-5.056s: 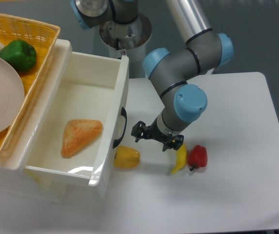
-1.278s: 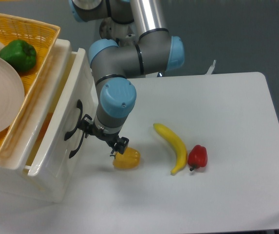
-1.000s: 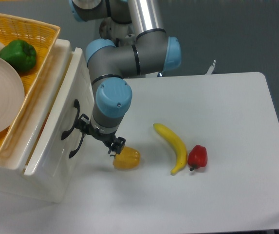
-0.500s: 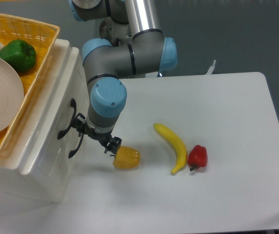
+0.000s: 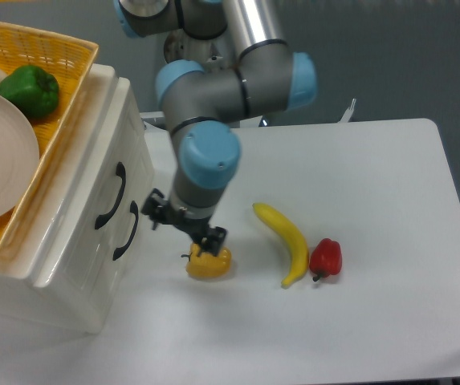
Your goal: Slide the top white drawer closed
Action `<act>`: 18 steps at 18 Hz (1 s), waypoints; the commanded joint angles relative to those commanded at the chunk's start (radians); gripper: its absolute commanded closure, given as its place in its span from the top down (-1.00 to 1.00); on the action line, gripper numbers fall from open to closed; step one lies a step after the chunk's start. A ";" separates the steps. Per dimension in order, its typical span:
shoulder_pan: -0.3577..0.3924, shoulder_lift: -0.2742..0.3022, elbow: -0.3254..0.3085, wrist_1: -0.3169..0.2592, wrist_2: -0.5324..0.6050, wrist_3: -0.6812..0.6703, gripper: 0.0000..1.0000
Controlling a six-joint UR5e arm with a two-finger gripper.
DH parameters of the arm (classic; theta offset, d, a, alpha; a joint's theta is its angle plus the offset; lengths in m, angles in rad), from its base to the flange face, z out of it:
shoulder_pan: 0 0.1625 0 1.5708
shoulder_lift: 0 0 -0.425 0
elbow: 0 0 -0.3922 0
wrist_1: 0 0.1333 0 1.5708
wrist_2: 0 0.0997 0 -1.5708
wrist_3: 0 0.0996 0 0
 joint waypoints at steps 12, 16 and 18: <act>0.159 0.018 0.003 0.026 0.149 0.346 1.00; 0.218 0.038 -0.002 0.028 0.173 0.434 1.00; 0.233 0.052 -0.002 0.028 0.198 0.471 1.00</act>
